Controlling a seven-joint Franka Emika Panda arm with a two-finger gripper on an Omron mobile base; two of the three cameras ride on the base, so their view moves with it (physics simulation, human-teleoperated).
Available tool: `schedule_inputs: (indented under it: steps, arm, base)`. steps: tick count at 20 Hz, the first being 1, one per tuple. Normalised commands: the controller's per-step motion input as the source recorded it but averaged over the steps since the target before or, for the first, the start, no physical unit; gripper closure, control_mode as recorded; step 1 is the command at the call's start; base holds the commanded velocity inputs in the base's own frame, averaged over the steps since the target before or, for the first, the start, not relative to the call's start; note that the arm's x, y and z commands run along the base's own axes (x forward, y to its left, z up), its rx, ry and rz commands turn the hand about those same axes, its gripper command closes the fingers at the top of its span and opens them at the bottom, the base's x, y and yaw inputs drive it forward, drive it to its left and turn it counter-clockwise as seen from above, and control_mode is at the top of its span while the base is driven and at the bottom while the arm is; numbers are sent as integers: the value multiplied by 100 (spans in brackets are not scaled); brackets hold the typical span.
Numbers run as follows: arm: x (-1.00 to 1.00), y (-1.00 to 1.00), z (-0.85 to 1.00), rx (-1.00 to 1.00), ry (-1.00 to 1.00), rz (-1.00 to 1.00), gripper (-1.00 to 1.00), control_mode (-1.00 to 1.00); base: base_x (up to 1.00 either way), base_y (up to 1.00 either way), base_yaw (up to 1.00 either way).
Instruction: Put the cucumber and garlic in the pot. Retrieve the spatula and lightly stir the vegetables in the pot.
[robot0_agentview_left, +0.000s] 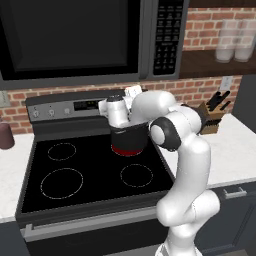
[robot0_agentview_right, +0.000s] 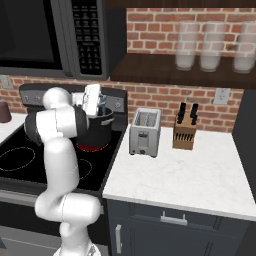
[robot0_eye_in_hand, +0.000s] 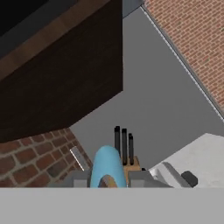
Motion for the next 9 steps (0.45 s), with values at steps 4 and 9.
schedule_inputs:
  steps: [4, 9]
  arm:
    - [-19, 43, 0, -1, 24, 0, 100, -100]
    - [-7, 17, 0, 0, 30, 0, 100, -100]
  base:
    - [0, 0, 0]
    - [0, 0, 0]
